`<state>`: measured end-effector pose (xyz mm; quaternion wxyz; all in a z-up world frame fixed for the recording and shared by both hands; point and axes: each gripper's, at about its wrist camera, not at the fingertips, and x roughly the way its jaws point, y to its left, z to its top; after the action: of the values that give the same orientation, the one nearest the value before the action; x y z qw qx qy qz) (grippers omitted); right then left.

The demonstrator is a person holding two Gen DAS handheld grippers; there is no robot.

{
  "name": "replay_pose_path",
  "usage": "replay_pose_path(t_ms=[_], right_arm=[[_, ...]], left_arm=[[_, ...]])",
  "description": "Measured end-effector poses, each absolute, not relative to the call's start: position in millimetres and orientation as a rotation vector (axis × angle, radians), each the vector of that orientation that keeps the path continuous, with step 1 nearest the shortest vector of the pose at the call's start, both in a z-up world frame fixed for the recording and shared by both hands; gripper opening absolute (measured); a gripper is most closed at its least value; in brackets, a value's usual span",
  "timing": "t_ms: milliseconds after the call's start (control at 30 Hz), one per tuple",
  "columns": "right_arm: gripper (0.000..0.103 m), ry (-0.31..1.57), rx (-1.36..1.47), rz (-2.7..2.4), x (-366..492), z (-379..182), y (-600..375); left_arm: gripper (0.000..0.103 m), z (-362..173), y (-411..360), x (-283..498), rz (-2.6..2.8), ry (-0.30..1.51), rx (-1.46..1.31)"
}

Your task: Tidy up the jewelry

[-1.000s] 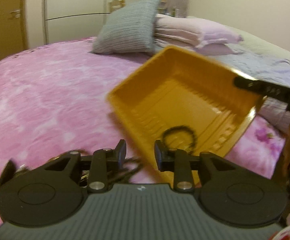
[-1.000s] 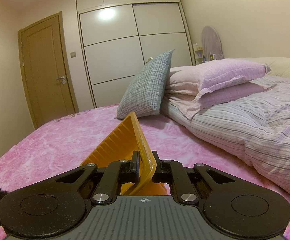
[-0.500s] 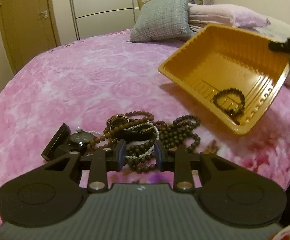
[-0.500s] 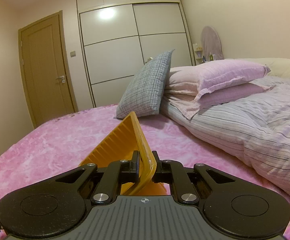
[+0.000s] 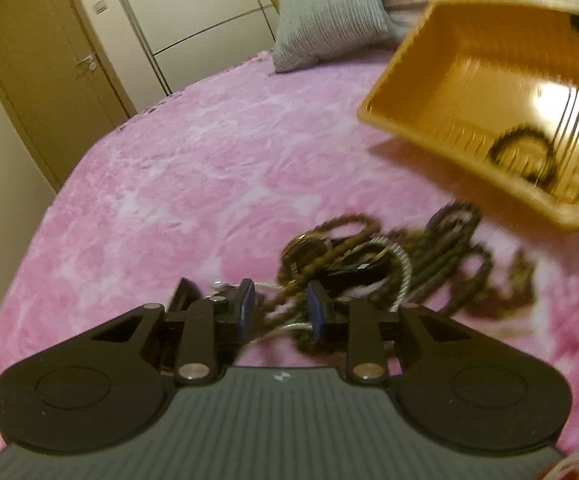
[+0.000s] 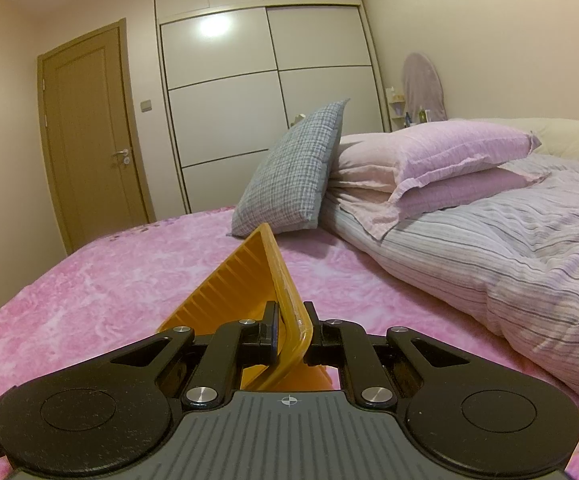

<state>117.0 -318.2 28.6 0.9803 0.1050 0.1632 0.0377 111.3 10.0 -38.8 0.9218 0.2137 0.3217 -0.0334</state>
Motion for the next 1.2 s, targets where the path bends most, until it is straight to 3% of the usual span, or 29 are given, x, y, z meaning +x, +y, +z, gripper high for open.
replay_pose_path(t_ms=[267, 400, 933, 1200], right_arm=[[0.011, 0.33, 0.215, 0.073, 117.8, 28.7, -319.0], [0.011, 0.33, 0.214, 0.073, 117.8, 28.6, -318.9], [0.011, 0.329, 0.214, 0.073, 119.4, 28.7, -319.2], [0.011, 0.328, 0.212, 0.074, 120.2, 28.8, -319.3]], left_arm=[[0.019, -54.4, 4.0, 119.9, -0.112, 0.677, 0.663], [0.008, -53.9, 3.5, 120.8, -0.115, 0.682, 0.676], [0.006, 28.1, 34.2, 112.2, -0.163, 0.572, 0.215], [0.006, 22.5, 38.3, 102.1, -0.2, 0.623, 0.096]])
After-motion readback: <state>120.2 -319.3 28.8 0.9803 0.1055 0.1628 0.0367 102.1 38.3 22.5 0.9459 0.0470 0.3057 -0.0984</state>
